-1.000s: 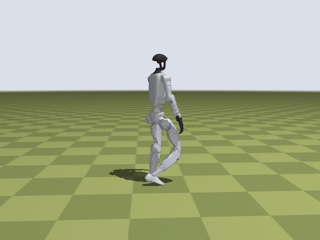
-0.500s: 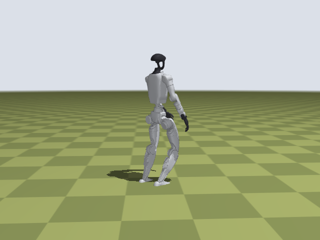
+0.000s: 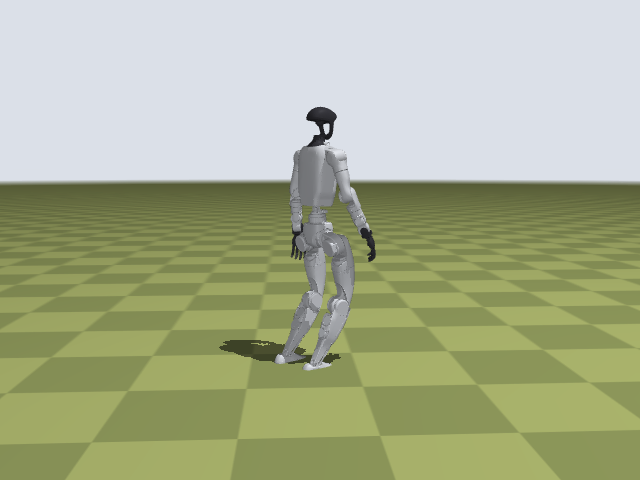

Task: Walk

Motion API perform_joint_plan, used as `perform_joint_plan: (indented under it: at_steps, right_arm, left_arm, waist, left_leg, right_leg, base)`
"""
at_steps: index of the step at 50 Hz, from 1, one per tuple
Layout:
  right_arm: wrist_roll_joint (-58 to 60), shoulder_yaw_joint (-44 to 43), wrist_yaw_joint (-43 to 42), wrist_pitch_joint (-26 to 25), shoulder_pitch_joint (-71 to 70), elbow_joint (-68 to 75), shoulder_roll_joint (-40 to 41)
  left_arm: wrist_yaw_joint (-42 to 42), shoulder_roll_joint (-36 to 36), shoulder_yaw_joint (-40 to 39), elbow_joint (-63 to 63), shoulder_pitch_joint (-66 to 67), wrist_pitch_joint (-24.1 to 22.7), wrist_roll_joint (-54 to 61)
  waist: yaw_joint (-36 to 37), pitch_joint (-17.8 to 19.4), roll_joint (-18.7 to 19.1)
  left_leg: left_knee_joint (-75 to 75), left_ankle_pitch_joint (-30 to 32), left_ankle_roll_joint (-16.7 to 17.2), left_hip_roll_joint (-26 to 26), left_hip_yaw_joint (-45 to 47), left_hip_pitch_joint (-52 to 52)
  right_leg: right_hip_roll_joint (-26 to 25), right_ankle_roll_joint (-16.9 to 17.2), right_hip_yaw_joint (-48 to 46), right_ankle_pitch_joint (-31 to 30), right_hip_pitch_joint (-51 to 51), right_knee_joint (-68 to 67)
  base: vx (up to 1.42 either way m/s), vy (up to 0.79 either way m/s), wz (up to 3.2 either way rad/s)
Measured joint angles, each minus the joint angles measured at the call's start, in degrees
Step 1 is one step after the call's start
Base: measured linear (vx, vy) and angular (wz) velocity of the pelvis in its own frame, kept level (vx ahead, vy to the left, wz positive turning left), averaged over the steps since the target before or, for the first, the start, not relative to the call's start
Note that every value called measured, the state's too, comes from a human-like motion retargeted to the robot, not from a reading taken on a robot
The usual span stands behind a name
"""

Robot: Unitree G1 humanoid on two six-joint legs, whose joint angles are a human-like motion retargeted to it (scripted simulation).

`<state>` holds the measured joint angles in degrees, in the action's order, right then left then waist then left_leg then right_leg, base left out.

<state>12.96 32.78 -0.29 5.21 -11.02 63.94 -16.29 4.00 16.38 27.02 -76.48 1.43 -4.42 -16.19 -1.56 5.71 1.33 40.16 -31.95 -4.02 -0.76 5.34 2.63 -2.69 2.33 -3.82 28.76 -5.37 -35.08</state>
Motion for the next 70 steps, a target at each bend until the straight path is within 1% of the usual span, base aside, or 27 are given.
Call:
perform_joint_plan:
  at_steps: [2,3,6,8,12,13,16,19,23,25,30,33,35,39,45,47,48,49,52,55,61,62,63,64,70]
  right_arm:
    - [-0.24,0.08,-0.12,-0.19,1.23,1.40,0.26]
    - [-0.45,-0.17,-0.12,-0.17,1.29,2.32,0.24]
    - [-1.14,-0.13,-0.22,-0.51,3.73,3.94,0.49]
    - [-2.01,-0.79,-0.22,-0.60,4.40,4.76,0.05]
    - [-3.24,-1.28,-0.54,-0.69,6.60,5.55,-0.29]
    - [-3.71,-1.72,-0.50,-0.65,6.47,5.52,-0.78]
    - [-4.42,-1.91,-0.85,-0.52,7.44,5.46,-0.90]
    - [-5.15,-2.30,-0.94,-0.38,7.12,4.93,-1.57]
    - [-5.40,-2.03,-1.07,-0.13,7.55,4.38,-1.70]
    - [-5.59,-2.09,-0.65,-0.11,6.88,4.00,-2.41]
    - [-5.24,-1.34,-0.55,0.12,7.13,3.53,-2.75]
    - [-4.93,-1.03,-0.28,0.19,6.61,3.13,-3.31]
    - [-4.75,-0.85,0.36,0.11,5.58,2.65,-4.19]
    - [-4.34,-0.49,0.59,0.22,5.57,2.09,-4.41]
    - [-3.88,-0.41,1.29,0.24,4.87,1.22,-5.11]
    - [-3.78,-0.49,1.64,0.24,4.63,1.01,-5.38]
    - [-3.75,-0.54,2.00,0.20,4.22,0.86,-5.71]
    - [-3.71,-0.55,2.10,0.20,4.24,0.82,-5.78]
    - [-3.58,-0.74,2.09,0.24,4.56,0.78,-5.71]
    - [-3.47,-1.00,2.18,0.23,4.49,0.84,-5.67]
    - [-3.65,-1.65,2.18,0.01,4.31,1.29,-5.38]
    - [-3.75,-1.79,2.21,-0.05,4.13,1.41,-5.37]
    - [-3.89,-2.02,2.34,-0.12,3.65,1.58,-5.44]
    - [-3.98,-2.09,2.32,-0.16,3.69,1.71,-5.38]
    - [-4.55,-2.52,1.82,-0.41,4.09,2.16,-4.77]
  left_arm:
    - [-1.46,-0.57,0.10,1.05,-2.68,-0.12,1.22]
    - [-2.15,-0.85,0.34,1.48,-4.79,-0.15,2.13]
    - [-3.63,-1.79,0.74,3.66,-8.19,-0.81,3.69]
    - [-4.08,-2.28,1.39,5.30,-11.55,-1.15,5.18]
    - [-4.70,-3.35,2.46,8.45,-15.50,-2.27,6.63]
    - [-4.49,-3.55,2.76,9.19,-17.11,-2.40,7.23]
    - [-4.53,-4.32,3.62,10.70,-18.75,-2.97,7.81]
    - [-3.94,-4.89,4.30,11.45,-20.86,-3.12,8.50]
    - [-3.38,-5.30,5.36,11.31,-20.82,-3.15,8.45]
    - [-2.53,-5.36,5.47,10.76,-21.87,-3.01,8.47]
    - [-1.87,-6.09,6.35,9.41,-20.67,-2.52,7.78]
    - [-1.49,-6.19,6.31,7.91,-19.65,-2.06,7.30]
    - [-1.11,-6.22,5.67,6.56,-19.63,-1.83,6.92]
    - [-1.06,-6.16,5.50,4.83,-17.08,-1.16,6.38]
    - [-1.10,-5.86,4.05,2.78,-14.05,-0.46,5.84]
    - [-1.07,-5.71,3.41,2.33,-13.17,-0.36,5.78]
    - [-0.99,-5.56,2.91,2.15,-12.97,-0.33,5.75]
    - [-1.01,-5.54,2.67,1.98,-12.44,-0.30,5.73]
    - [-1.29,-5.50,2.08,1.75,-10.83,-0.24,5.78]
    - [-1.61,-5.38,1.37,1.83,-9.89,-0.25,5.94]
    - [-2.28,-5.42,0.15,2.58,-9.29,-0.26,6.37]
    - [-2.34,-5.38,-0.03,2.75,-9.41,-0.25,6.47]
    - [-2.31,-5.21,-0.25,2.96,-9.82,-0.20,6.62]
    - [-2.40,-5.25,-0.34,3.07,-9.74,-0.20,6.73]
    - [-3.30,-5.18,-0.54,3.77,-9.08,-0.34,7.40]
  waist:
    - [-0.16,0.17,0.19]
    - [-0.13,-0.52,0.50]
    - [-0.54,0.16,0.88]
    - [-0.68,-0.54,1.22]
    - [-1.48,0.13,1.81]
    - [-1.60,-0.39,1.90]
    - [-2.30,0.43,2.31]
    - [-2.89,-0.06,2.46]
    - [-3.62,1.10,2.93]
    - [-3.89,-0.25,2.78]
    - [-4.26,1.68,3.00]
    - [-4.29,2.03,3.11]
    - [-4.41,0.18,2.65]
    - [-4.25,2.05,2.47]
    - [-3.95,2.84,2.20]
    - [-3.87,2.36,1.93]
    - [-3.87,0.85,1.48]
    - [-3.83,0.75,1.21]
    - [-3.63,2.01,0.77]
    - [-3.46,2.46,0.44]
    - [-3.31,2.37,-0.27]
    - [-3.27,1.86,-0.40]
    - [-3.22,0.42,-0.52]
    - [-3.18,0.30,-0.77]
    - [-3.01,1.93,-2.13]
  left_leg:
    - [1.71,-0.61,0.17,-0.57,-0.12,0.84]
    - [0.86,-0.25,0.25,-0.81,-0.35,1.53]
    - [3.91,-0.70,0.72,-1.87,-0.29,2.34]
    - [1.86,0.24,0.86,-1.96,-0.38,2.49]
    - [3.31,0.20,1.25,-3.04,0.01,2.58]
    - [0.67,1.17,1.18,-2.66,0.09,2.12]
    - [2.18,0.93,1.35,-3.50,0.48,1.93]
    - [-1.94,2.40,1.27,-2.93,0.84,0.75]
    - [0.50,1.58,1.42,-3.79,1.02,0.60]
    - [-5.42,3.67,1.07,-2.49,1.08,-0.65]
    - [-1.53,2.17,1.14,-3.46,1.19,-0.83]
    - [-1.15,1.71,0.96,-3.47,1.21,-0.91]
    - [-8.22,4.19,0.39,-1.60,1.30,-2.22]
    - [-4.71,2.82,0.28,-2.09,1.50,-2.44]
    - [-3.63,1.84,-0.25,-1.67,1.70,-2.34]
    - [-5.38,2.55,-0.50,-0.95,1.74,-2.51]
    - [-10.35,4.55,-0.87,0.40,1.71,-3.18]
    - [-11.27,5.15,-0.96,0.84,1.80,-3.44]
    - [-8.91,4.46,-1.00,1.02,2.01,-3.52]
    - [-8.06,3.99,-1.16,1.42,2.07,-3.42]
    - [-8.48,4.14,-1.42,2.47,2.13,-3.22]
    - [-10.53,4.99,-1.51,2.90,2.04,-3.57]
    - [-16.31,7.36,-1.70,3.78,1.76,-4.64]
    - [-17.63,8.16,-1.72,4.19,1.82,-5.12]
    - [-14.77,7.26,-1.74,5.31,2.13,-5.62]
  right_leg:
    - [-0.42,-0.46,-0.23,0.43,-0.21,-0.62]
    - [-0.85,-0.74,-0.37,-0.38,-0.14,1.63]
    - [-1.31,-1.34,-0.89,0.22,-0.23,-0.35]
    - [-1.62,-1.68,-1.16,-0.97,0.62,3.18]
    - [-2.04,-2.24,-1.83,-0.59,1.17,2.29]
    - [-2.03,-2.32,-1.79,-1.61,1.98,5.34]
    - [-2.31,-2.51,-2.14,-1.16,2.36,3.84]
    - [-2.23,-2.56,-1.99,-2.45,3.65,7.72]
    - [-2.62,-2.56,-2.14,-1.55,3.78,5.10]
    - [-2.31,-2.46,-1.70,-3.47,4.98,10.60]
    - [-2.70,-2.39,-1.74,-2.18,5.19,6.78]
    - [-2.75,-2.34,-1.63,-1.75,5.06,5.97]
    - [-1.95,-2.18,-1.14,-3.42,5.55,11.05]
    - [-1.81,-1.98,-1.24,-2.15,5.55,7.17]
    - [-1.24,-1.62,-1.16,-0.83,4.49,4.19]
    - [-0.72,-1.45,-1.08,-0.87,3.91,4.30]
    - [0.02,-1.29,-0.84,-1.61,3.37,6.54]
    - [0.45,-1.17,-0.78,-1.70,3.17,6.38]
    - [1.11,-0.93,-0.80,-0.65,2.84,3.09]
    - [1.66,-0.78,-0.79,0.24,2.19,1.02]
    - [2.81,-0.52,-0.76,1.29,0.77,-1.39]
    - [3.01,-0.50,-0.73,1.10,0.47,-0.76]
    - [3.24,-0.49,-0.63,0.27,-0.01,1.71]
    - [3.62,-0.42,-0.57,0.18,-0.14,1.67]
    - [5.31,-0.19,-0.36,2.23,-0.23,-2.84]
  base:
    - [-0.05,-0.06,0.17]
    - [-0.01,-0.06,0.20]
    - [-0.07,-0.06,0.18]
    - [0.01,-0.06,0.24]
    - [-0.03,-0.05,0.17]
    - [0.00,0.00,0.00]
    - [-0.02,-0.01,0.02]
    - [0.00,0.00,0.00]
    - [-0.01,0.00,0.00]
    - [0.08,0.00,0.03]
    - [-0.01,0.00,-0.01]
    - [0.00,0.00,0.00]
    - [0.09,0.04,0.02]
    - [-0.02,0.01,-0.01]
    - [0.00,0.05,-0.02]
    - [0.05,0.05,0.01]
    - [0.07,0.05,0.03]
    - [0.00,0.00,0.00]
    - [-0.04,0.03,-0.02]
    - [0.00,0.00,0.00]
    - [0.00,0.00,0.00]
    - [0.07,0.02,0.05]
    - [0.07,0.01,0.05]
    - [0.00,0.00,0.00]
    - [-0.02,0.00,-0.01]
